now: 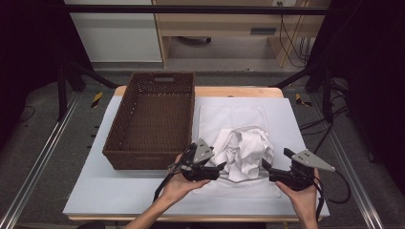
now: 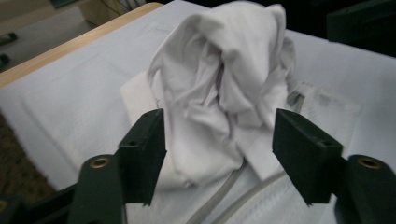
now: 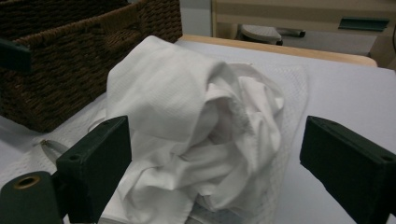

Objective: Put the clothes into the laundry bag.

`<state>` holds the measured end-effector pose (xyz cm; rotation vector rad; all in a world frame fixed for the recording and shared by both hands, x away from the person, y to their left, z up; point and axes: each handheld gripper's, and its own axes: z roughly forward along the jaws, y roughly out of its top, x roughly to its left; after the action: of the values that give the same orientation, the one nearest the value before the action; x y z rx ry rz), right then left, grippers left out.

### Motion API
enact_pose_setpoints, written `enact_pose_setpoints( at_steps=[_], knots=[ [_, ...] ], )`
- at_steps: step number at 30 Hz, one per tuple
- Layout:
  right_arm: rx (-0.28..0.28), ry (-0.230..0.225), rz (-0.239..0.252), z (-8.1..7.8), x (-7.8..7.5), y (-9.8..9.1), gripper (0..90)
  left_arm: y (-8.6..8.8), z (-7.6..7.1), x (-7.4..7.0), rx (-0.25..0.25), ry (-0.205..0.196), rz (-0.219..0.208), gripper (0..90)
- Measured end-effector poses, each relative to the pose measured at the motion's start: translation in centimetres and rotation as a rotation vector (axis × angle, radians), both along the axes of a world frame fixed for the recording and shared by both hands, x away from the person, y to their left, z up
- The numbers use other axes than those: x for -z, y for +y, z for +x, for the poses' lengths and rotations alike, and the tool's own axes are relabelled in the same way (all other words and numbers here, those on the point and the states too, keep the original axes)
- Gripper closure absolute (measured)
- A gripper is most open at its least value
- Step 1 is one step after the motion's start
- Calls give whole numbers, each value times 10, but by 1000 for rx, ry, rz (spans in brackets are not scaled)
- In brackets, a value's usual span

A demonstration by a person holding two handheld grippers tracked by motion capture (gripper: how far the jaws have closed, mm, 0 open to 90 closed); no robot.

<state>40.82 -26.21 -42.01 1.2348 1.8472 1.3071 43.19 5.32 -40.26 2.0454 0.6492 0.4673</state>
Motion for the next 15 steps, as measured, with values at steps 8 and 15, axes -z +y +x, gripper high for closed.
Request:
enact_pose_setpoints(
  at_steps=[8,15],
  knots=[
    [-11,47,-19,16,3,22,26,28,-21,32,-1,25,11,536],
    [5,97,-53,45,16,44,15,23,-18,64,7,98,90,713]
  ],
)
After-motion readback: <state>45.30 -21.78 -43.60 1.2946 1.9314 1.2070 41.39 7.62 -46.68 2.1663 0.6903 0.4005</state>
